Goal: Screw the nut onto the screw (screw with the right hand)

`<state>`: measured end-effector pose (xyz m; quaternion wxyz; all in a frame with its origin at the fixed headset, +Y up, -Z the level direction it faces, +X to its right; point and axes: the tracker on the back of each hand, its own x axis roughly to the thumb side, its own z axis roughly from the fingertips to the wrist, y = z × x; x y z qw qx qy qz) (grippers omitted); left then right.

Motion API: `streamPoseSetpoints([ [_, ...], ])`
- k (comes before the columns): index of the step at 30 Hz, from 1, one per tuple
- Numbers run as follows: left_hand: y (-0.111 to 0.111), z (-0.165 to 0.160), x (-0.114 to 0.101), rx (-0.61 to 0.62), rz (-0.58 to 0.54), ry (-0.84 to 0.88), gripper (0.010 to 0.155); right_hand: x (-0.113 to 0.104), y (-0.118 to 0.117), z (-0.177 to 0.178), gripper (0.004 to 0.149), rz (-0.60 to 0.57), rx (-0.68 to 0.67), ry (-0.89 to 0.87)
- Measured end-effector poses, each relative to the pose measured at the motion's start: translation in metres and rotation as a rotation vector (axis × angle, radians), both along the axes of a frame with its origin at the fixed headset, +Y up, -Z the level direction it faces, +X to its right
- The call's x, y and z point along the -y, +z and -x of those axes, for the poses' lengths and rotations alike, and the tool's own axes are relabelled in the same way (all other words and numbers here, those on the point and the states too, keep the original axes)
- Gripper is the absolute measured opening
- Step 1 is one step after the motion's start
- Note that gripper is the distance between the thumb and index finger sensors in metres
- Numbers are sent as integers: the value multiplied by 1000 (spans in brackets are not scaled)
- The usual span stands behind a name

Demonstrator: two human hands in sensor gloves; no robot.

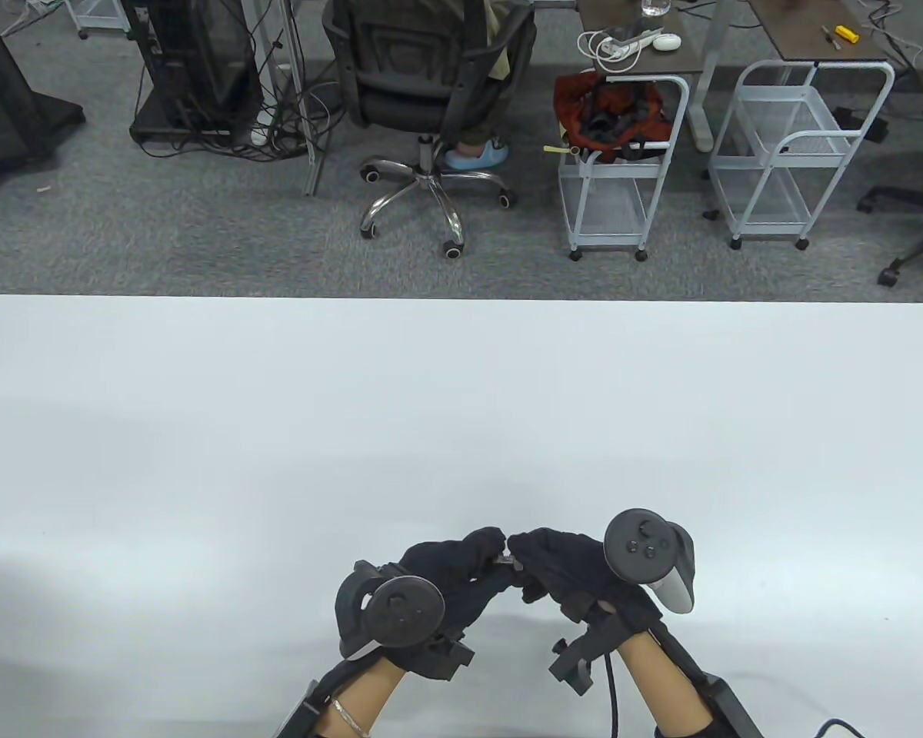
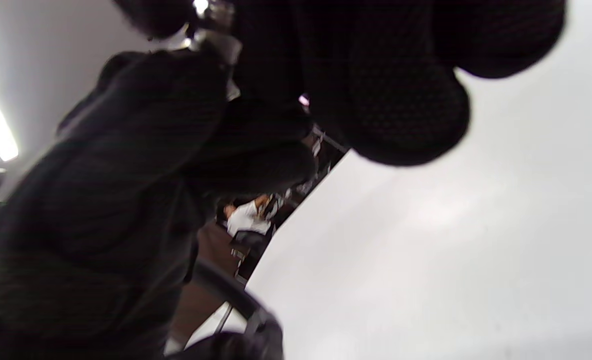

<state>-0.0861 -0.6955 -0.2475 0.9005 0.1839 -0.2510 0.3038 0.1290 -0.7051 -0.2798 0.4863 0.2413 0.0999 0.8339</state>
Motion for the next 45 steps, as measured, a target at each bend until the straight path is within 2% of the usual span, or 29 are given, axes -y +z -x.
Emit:
streamPoseSetpoints([
  [1,0,0,-1,-1,-11,-11,47,0,0,1,52,32,-37,23],
  [2,1,0,-1,0,-11,-11,47,0,0,0,49,0,-27,20],
  [3,1,0,-2,7,-8,-2,48,0,-1,0,47,-64,38,-3],
  [6,-1,-1,1,34,33,40,48,1,0,-1,47,-84,122,-39],
  [9,-2,-1,1,24,32,30,48,1,0,-2,49,-46,72,-9],
  [11,-2,-1,0,12,11,7,48,0,-1,-1,53,28,-28,19],
  [12,-2,-1,0,17,13,8,48,1,-1,-2,52,32,-34,32],
  [13,-2,0,0,24,21,20,48,1,-2,-3,48,-37,28,0],
  [16,-4,-2,2,63,62,62,49,3,-1,-3,47,-66,138,-45],
  [21,-3,-1,3,19,31,23,48,3,-2,-3,53,39,19,-11],
  [22,-3,-1,3,18,23,15,48,4,-2,-3,53,87,-37,5],
  [23,-3,-1,3,22,24,16,48,4,-2,-4,50,84,-38,12],
  [25,-4,-1,3,37,39,48,49,3,-3,-5,48,-10,80,-39],
  [28,-5,-1,4,60,67,93,50,4,-1,-6,46,-31,141,-63],
  [33,-4,-1,3,33,34,54,49,2,-2,-5,51,92,-51,-4],
  [35,-4,-1,2,45,33,60,50,1,-3,-6,48,-12,53,-34],
  [37,-5,-1,2,82,68,93,50,1,-2,-7,47,-46,152,-62],
  [38,-5,-1,3,91,78,105,50,1,-2,-8,47,-49,158,-60],
  [41,-5,-2,3,87,82,107,50,-1,-2,-10,49,1,94,-37],
  [43,-4,-2,2,72,56,76,50,-2,-2,-9,52,81,-25,-8],
  [44,-4,-2,2,76,55,75,50,-2,-2,-9,50,84,-40,12],
  [45,-4,-2,2,82,62,80,50,-2,-3,-10,48,18,-3,17],
])
